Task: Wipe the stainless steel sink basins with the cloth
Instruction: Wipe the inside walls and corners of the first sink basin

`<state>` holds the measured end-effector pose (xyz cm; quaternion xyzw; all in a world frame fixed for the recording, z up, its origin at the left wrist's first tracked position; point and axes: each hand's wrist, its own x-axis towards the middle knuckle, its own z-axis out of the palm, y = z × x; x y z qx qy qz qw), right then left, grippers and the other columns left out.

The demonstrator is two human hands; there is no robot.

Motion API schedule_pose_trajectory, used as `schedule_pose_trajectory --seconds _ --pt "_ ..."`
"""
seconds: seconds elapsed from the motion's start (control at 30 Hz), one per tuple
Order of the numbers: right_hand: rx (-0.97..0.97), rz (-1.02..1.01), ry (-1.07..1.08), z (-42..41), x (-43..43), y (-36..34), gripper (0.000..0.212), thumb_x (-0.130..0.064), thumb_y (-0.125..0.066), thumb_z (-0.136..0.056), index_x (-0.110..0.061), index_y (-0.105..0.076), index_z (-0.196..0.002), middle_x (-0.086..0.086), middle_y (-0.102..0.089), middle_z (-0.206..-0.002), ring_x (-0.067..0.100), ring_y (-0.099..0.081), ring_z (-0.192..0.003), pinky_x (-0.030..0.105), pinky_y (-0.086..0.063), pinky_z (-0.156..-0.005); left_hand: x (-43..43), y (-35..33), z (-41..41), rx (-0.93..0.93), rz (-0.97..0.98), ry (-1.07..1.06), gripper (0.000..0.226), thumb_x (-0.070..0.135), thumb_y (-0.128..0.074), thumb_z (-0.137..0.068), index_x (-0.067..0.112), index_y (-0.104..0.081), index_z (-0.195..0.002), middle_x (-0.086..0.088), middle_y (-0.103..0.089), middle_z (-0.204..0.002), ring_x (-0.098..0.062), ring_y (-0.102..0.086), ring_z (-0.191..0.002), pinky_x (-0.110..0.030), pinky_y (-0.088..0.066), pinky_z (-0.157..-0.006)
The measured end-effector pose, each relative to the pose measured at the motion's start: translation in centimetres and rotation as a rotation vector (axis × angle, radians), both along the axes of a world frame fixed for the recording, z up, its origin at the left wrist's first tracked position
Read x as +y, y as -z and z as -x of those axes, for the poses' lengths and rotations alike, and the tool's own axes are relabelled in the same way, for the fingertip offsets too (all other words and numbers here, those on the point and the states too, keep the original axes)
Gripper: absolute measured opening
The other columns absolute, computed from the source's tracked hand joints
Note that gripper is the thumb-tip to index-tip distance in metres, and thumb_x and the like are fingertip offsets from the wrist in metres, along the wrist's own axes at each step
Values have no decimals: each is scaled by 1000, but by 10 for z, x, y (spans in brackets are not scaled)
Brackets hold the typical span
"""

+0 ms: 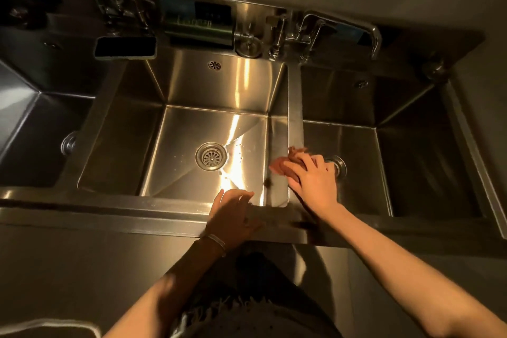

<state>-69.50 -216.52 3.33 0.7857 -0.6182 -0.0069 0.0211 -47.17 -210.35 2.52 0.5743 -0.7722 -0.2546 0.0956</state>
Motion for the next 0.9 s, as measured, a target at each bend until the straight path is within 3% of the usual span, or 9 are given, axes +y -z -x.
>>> schedule_pose_trajectory --seconds 0.1,0.23,0.4,0.53,0.67,0.9 --pt "-35 23 -126 21 -3 6 36 -38 -68 -81 -29 -65 -116 2 -62 -121 29 -57 -98 36 -41 -70 -12 2 21 -34 -19 -83 59 49 -63 -78 17 -56 -127 -4 -57 -127 -23 -48 -120 -35 -33 -105" --pt "-32 -5 -136 23 -56 3 36 -38 -58 -89 -27 -60 -123 2 -56 -129 28 -50 -109 38 -37 -79 -21 8 33 -148 -79 -97 66 60 -53 -82 25 -42 -136 3 -45 -138 -18 -38 -127 -35 -27 -108" --pt "-24 -42 -62 15 -118 -4 38 -40 -49 -95 -28 -53 -130 2 -47 -136 29 -45 -116 43 -36 -90 -24 13 46 -158 -123 -166 67 65 -50 -81 26 -40 -135 3 -46 -137 -19 -39 -125 -34 -28 -107" --pt "-73 -38 -108 25 -114 0 38 -38 -50 -95 -27 -53 -131 2 -47 -137 30 -44 -117 42 -37 -89 -40 11 70 -130 -178 -198 69 66 -51 -79 23 -42 -133 -3 -48 -136 -24 -42 -124 -37 -31 -105" --pt "8 -66 -211 34 -132 -4 39 -40 -48 -95 -29 -51 -133 2 -45 -138 30 -43 -117 41 -37 -86 -58 8 96 -146 -192 -159 68 64 -53 -79 20 -45 -130 -6 -51 -131 -26 -45 -118 -39 -35 -100" --pt "-54 -129 -19 18 -181 -13 39 -38 -46 -96 -27 -50 -133 5 -40 -141 34 -40 -121 49 -34 -96 -54 6 101 -143 -169 -204 66 65 -52 -80 18 -51 -126 -5 -57 -117 -25 -51 -106 -31 -36 -91"
